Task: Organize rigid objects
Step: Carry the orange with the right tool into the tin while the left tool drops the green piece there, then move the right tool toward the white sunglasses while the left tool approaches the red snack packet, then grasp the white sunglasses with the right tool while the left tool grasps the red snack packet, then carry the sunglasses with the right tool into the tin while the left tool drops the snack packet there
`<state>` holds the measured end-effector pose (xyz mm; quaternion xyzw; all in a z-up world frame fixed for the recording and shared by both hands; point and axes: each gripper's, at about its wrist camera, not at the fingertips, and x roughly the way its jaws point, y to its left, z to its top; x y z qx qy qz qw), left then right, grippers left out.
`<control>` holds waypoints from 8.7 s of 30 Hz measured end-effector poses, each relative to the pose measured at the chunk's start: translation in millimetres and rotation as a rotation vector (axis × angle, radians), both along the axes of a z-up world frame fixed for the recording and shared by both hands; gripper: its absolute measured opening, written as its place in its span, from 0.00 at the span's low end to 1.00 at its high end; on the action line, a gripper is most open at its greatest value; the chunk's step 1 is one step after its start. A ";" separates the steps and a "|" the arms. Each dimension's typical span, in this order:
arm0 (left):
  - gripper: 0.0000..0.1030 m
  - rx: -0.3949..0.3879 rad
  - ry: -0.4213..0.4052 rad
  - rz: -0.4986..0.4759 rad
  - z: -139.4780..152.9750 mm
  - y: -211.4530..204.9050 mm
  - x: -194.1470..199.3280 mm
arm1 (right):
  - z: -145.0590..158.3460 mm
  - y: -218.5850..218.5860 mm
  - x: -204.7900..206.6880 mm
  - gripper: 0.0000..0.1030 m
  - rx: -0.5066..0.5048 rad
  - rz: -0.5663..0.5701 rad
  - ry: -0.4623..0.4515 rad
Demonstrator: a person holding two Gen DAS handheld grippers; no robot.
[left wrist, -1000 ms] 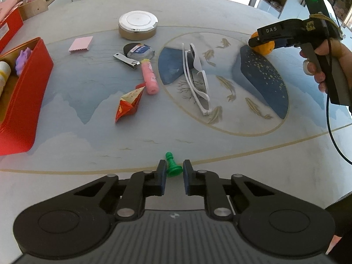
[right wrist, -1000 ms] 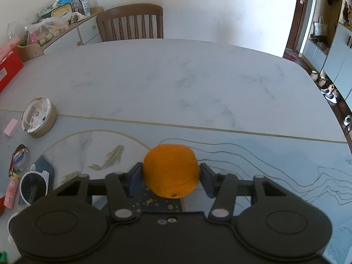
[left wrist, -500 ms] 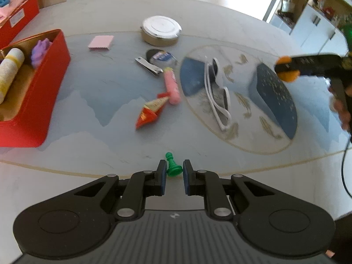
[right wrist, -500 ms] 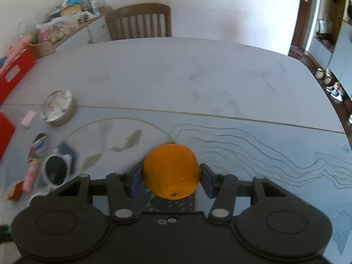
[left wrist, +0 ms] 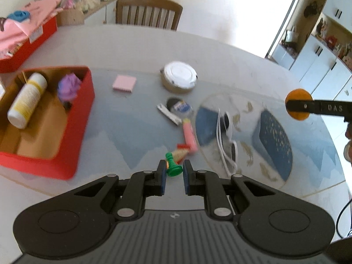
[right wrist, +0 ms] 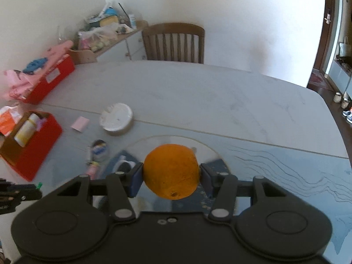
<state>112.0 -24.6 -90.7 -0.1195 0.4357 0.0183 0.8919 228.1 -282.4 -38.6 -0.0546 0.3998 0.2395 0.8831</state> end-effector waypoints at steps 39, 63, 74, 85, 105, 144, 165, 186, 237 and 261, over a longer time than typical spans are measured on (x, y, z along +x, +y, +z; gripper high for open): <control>0.15 0.026 -0.085 0.002 12.4 218.5 49.6 | -0.7 307.6 -79.0 0.51 -0.086 0.438 -0.006; 0.15 0.001 0.023 -0.083 -36.7 237.0 107.4 | -61.1 374.0 -61.9 0.51 -0.248 0.483 0.048; 0.15 0.022 0.073 -0.105 -52.4 236.0 112.8 | -69.8 381.7 -71.4 0.53 -0.297 0.507 0.011; 0.15 0.052 0.074 -0.096 -49.7 231.2 110.0 | -49.2 368.5 -87.9 0.60 -0.236 0.491 -0.006; 0.22 0.087 0.011 -0.080 -6.7 209.9 72.1 | 1.0 295.3 -93.6 0.67 -0.121 0.380 -0.047; 0.79 0.062 -0.061 -0.134 -14.1 15.8 30.2 | -34.4 51.0 -50.2 1.00 -0.073 0.134 0.015; 0.79 0.134 0.027 -0.092 -66.8 -11.5 44.3 | -86.3 86.4 -4.8 0.88 -0.129 0.079 0.119; 0.29 0.153 0.038 -0.109 -68.1 -21.8 51.3 | -91.7 100.3 -9.5 0.28 -0.173 0.132 0.074; 0.19 0.041 -0.100 0.069 32.8 119.3 2.8 | 22.5 169.9 -70.9 0.20 0.119 0.239 0.034; 0.19 0.010 -0.052 0.070 1.5 238.4 67.8 | -3.3 311.9 -69.7 0.20 0.086 0.280 0.148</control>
